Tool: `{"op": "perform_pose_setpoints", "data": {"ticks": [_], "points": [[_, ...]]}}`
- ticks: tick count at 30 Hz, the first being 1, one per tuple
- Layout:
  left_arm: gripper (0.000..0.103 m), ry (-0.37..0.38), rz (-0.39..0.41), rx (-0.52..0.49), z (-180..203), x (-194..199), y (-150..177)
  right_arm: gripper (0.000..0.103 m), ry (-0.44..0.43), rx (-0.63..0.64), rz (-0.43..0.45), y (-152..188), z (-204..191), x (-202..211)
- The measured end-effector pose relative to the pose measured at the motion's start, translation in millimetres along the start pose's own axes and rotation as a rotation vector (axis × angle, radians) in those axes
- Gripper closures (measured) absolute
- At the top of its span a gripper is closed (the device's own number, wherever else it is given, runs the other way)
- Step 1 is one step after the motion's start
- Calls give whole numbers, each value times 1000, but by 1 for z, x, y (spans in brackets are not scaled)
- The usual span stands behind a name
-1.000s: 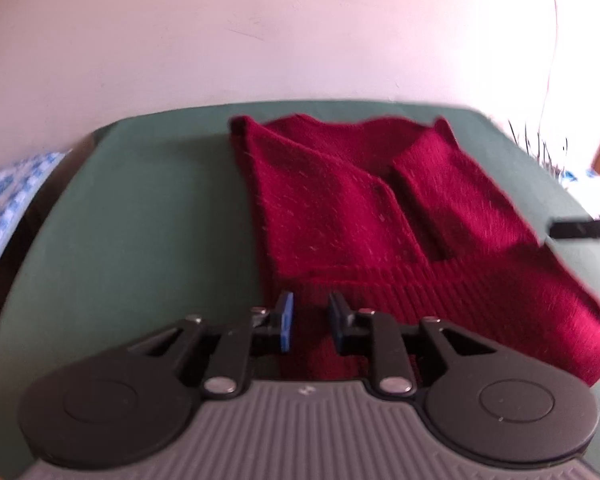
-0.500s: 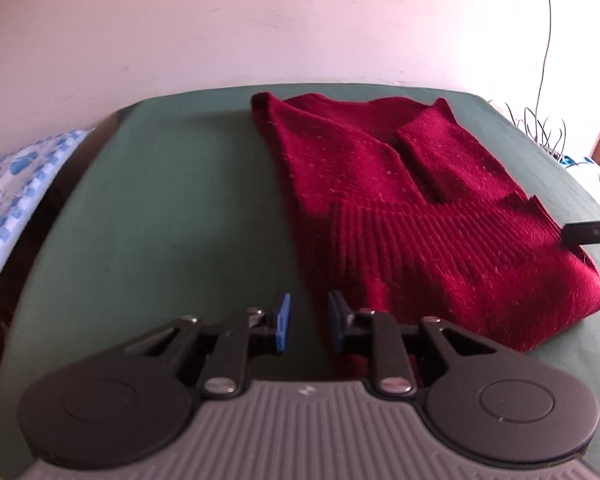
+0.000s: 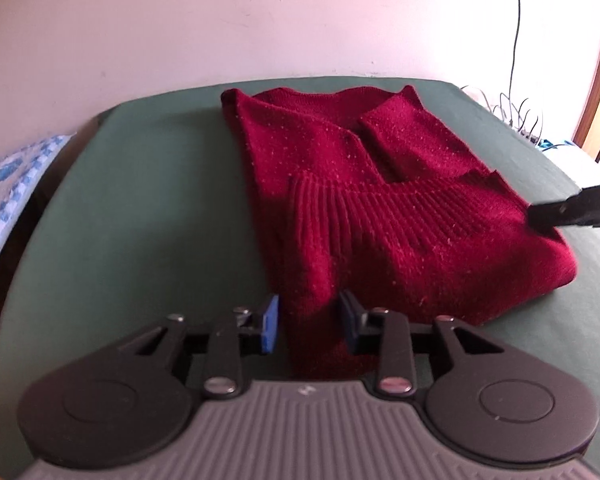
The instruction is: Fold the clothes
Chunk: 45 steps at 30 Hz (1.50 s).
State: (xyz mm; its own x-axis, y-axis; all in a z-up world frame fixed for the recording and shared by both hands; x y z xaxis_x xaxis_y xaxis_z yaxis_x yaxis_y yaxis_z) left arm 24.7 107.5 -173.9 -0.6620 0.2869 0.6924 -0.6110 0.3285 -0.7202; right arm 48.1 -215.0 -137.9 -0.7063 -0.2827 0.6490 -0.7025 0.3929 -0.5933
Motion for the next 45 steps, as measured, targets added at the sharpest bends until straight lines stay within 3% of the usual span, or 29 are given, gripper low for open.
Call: {"op": "perform_pose_setpoints", "data": {"ticks": [3, 8, 12, 17, 23, 30, 41, 45], "points": [[65, 0, -11, 19, -10, 13, 6, 72, 34, 27, -2, 1, 6, 22], [60, 23, -46, 70, -16, 29, 21, 71, 127, 126, -55, 24, 12, 44], [59, 5, -80, 23, -7, 27, 34, 69, 145, 256, -91, 45, 0, 49], [51, -2, -59, 24, -6, 22, 30, 67, 132, 321, -90, 54, -10, 39], [53, 37, -40, -63, 1, 12, 22, 63, 148, 439, -87, 60, -14, 23], [53, 71, -46, -141, 5, 4, 23, 63, 105, 420, -89, 59, -6, 10], [52, 112, -34, -246, 13, 7, 26, 68, 82, 520, -28, 69, -11, 8], [55, 125, -34, -220, 10, 3, 21, 69, 73, 522, -17, 69, -10, 6]]}}
Point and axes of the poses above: each gripper's, at about its wrist camera, not at the fingertips, and x roughly against the way its jaws point, z to its right, y to its underside, the point moved 3 cm from there along -x, roughly the way its jaws point, and after that the axes turned 7 degrees about -x, right-handed, at the moved point
